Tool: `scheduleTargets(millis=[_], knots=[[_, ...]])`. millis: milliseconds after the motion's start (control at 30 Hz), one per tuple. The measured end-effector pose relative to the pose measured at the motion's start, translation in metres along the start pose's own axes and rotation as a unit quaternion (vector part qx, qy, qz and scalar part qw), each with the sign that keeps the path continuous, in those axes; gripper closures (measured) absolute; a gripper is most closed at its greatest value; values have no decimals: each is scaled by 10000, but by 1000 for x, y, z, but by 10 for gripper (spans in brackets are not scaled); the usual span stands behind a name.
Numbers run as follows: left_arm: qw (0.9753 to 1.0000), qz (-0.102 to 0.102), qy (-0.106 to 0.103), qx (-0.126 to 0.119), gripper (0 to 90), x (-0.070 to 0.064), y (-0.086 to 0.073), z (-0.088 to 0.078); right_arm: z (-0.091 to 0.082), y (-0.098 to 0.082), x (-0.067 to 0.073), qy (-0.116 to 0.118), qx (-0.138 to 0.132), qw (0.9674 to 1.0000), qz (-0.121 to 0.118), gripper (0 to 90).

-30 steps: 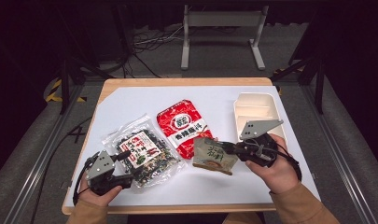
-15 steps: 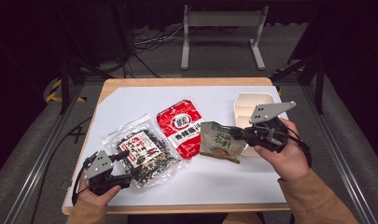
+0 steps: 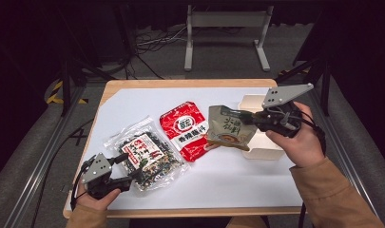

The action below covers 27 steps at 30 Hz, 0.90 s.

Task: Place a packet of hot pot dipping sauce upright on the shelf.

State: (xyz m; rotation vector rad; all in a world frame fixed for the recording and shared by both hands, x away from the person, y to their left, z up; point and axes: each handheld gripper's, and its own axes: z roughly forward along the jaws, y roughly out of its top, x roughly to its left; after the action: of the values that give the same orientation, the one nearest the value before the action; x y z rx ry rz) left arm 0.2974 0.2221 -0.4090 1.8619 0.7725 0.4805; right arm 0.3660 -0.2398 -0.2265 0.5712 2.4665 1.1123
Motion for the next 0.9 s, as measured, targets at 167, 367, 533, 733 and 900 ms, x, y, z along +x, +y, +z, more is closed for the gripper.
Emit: scheduleTargets(millis=[167,367,533,733,900], knots=[[10000,-20,8,-12,306,1,0,-1,-2,3,-8,-49,-17,10000,-37,895],[10000,-54,22,-38,306,1,-1,-2,-6,3,-23,-146,-69,9999,-49,895],[10000,-63,47,-25,306,1,-1,-3,-7,1,-34,-208,-65,9997,-103,895],[9999,-64,106,-15,306,1,-3,-6,-10,0,-53,-264,-30,9995,-185,894],[9997,-130,185,-46,306,2,-6,-12,-11,-2,-68,-270,-32,9993,-240,894]])
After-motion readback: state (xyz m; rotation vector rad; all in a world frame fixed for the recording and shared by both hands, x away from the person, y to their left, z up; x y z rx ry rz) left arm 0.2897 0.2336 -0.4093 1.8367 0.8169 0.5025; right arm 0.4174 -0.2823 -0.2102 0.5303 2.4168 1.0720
